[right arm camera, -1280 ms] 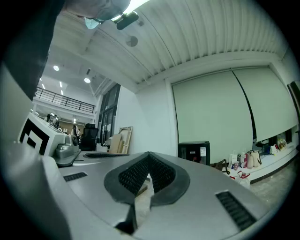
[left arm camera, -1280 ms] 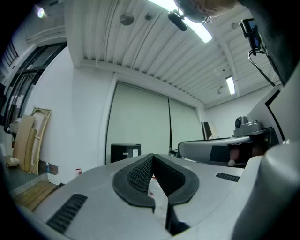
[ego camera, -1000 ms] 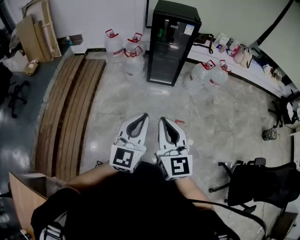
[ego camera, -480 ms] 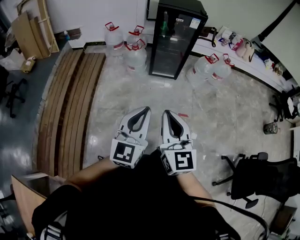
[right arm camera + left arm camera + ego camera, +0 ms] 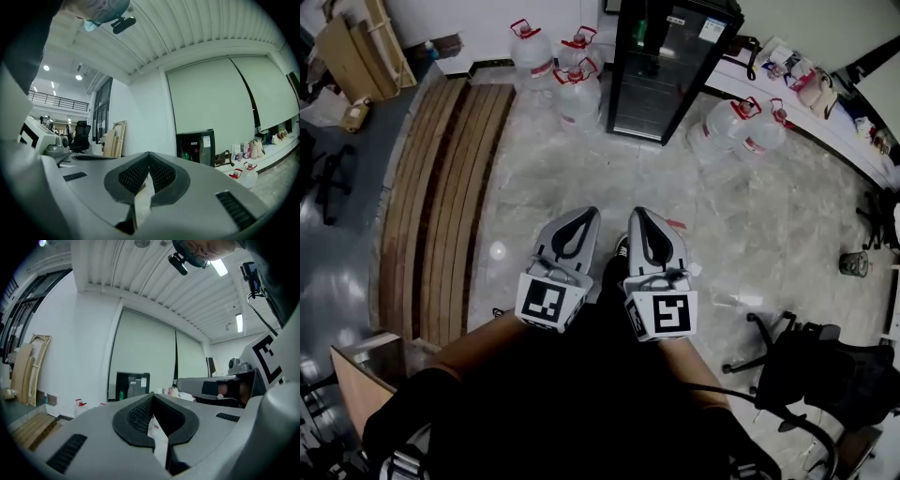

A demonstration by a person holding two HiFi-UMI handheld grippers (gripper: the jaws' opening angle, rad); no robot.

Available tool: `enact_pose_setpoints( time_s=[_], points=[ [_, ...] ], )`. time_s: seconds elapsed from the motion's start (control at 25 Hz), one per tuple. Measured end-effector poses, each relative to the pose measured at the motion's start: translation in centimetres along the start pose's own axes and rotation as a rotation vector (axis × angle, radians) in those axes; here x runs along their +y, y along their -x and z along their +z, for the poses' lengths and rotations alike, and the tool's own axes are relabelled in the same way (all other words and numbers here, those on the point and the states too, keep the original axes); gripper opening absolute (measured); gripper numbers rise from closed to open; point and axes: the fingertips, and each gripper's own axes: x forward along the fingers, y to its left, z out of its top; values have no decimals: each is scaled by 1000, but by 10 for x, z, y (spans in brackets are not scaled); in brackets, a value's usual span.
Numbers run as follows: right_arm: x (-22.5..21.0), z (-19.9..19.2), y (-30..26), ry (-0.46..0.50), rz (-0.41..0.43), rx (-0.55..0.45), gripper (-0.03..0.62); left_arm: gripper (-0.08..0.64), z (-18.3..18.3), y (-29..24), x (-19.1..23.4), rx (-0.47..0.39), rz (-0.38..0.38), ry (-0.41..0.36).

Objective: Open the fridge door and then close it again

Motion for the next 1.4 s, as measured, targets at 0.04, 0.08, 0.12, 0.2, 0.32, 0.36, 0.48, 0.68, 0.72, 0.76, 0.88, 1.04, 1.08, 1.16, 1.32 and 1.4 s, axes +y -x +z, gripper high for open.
enact_pose_setpoints(
  time_s=[0.04, 0.08, 0.12, 0.2, 0.32, 0.36, 0.48, 0.68, 0.72, 0.76, 0.88, 1.04, 1.08, 1.16, 1.32, 1.4],
  points=[
    [-15, 0, -16, -3, 11, -5, 15, 8, 0, -19, 5, 4, 11, 6],
    [-31, 1, -33, -7, 23, -9, 15, 8, 0, -38, 9, 9, 22, 10],
    [-47, 4, -49, -9, 34, -12, 15, 8, 1, -59, 13, 14, 31, 12],
    [-80, 10, -78, -13, 47, -13, 15, 8, 8, -100, 19, 16, 47, 16],
    [-122, 18, -109, -6, 56, -10, 15, 8, 20, -151, 24, 18, 64, 23],
    [-132, 19, -118, 4, 66, -5, 15, 8, 22, -166, 26, 19, 68, 23],
    [-159, 18, -145, 4, 91, 14, 15, 8, 27, -206, 35, 16, 79, 21],
    [-185, 23, -190, 11, 93, 22, 15, 8, 33, -256, 61, 12, 94, 26],
    [-187, 22, -199, 16, 98, 21, 15, 8, 33, -264, 68, 11, 98, 32],
    [-189, 21, -210, 16, 101, 22, 15, 8, 32, -273, 75, 13, 101, 37],
    [-198, 16, -245, 14, 91, 38, 15, 8, 29, -301, 101, 22, 93, 45],
    [-217, 11, -305, 21, 41, 59, 15, 8, 25, -346, 149, 23, 61, 45],
    [-222, 11, -322, 15, 24, 60, 15, 8, 24, -358, 162, 26, 49, 43],
    [-229, 15, -357, 17, -8, 46, 15, 8, 22, -382, 188, 33, 20, 38],
    [-242, 11, -424, 26, -67, 40, 15, 8, 18, -427, 240, 21, -32, 14],
    [-251, 4, -447, 24, -99, 44, 15, 8, 11, -446, 259, 15, -52, 12]
  ],
)
